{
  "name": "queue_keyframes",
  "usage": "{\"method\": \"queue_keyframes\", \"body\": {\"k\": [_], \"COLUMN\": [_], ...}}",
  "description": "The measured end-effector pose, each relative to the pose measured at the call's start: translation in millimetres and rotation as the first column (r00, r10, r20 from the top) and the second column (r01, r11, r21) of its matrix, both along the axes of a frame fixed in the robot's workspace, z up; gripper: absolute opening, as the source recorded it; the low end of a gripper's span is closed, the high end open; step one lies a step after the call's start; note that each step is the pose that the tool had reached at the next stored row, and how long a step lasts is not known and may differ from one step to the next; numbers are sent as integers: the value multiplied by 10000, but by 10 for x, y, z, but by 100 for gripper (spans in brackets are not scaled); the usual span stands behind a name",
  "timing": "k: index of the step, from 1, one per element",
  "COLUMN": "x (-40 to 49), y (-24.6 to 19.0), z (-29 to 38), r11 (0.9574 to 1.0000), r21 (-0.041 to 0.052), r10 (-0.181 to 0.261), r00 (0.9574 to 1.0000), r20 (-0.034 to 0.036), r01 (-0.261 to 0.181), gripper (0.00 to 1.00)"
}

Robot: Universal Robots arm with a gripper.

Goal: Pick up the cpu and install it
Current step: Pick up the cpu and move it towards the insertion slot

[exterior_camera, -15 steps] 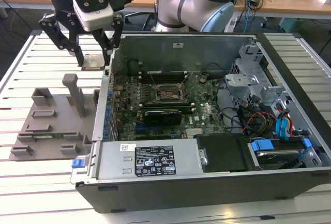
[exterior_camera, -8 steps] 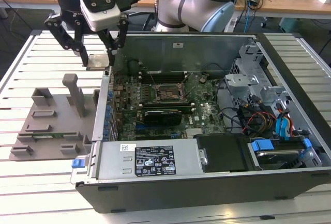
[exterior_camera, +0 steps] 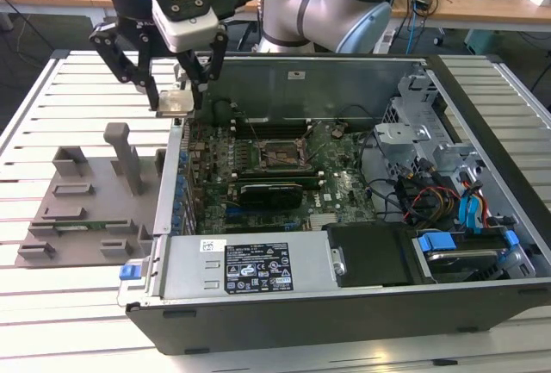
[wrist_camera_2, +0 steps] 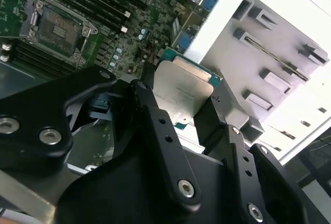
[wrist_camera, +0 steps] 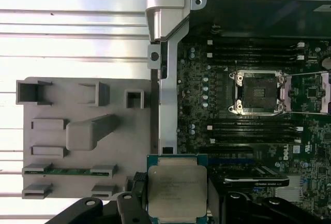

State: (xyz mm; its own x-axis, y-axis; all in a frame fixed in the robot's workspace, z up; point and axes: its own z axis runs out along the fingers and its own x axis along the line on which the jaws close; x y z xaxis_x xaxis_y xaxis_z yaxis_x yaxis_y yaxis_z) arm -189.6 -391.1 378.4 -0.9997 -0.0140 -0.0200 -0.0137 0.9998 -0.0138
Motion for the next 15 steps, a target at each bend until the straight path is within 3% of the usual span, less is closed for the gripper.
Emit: {"method": "queue_keyframes", "body": {"k": [15], "x": [388], "y": [53], "z": [-24], "r11": [10000], "r21": [0], "r10": [1], "r00": [10000], "r20": [-12], "r01": [-1], "gripper": [55]}}
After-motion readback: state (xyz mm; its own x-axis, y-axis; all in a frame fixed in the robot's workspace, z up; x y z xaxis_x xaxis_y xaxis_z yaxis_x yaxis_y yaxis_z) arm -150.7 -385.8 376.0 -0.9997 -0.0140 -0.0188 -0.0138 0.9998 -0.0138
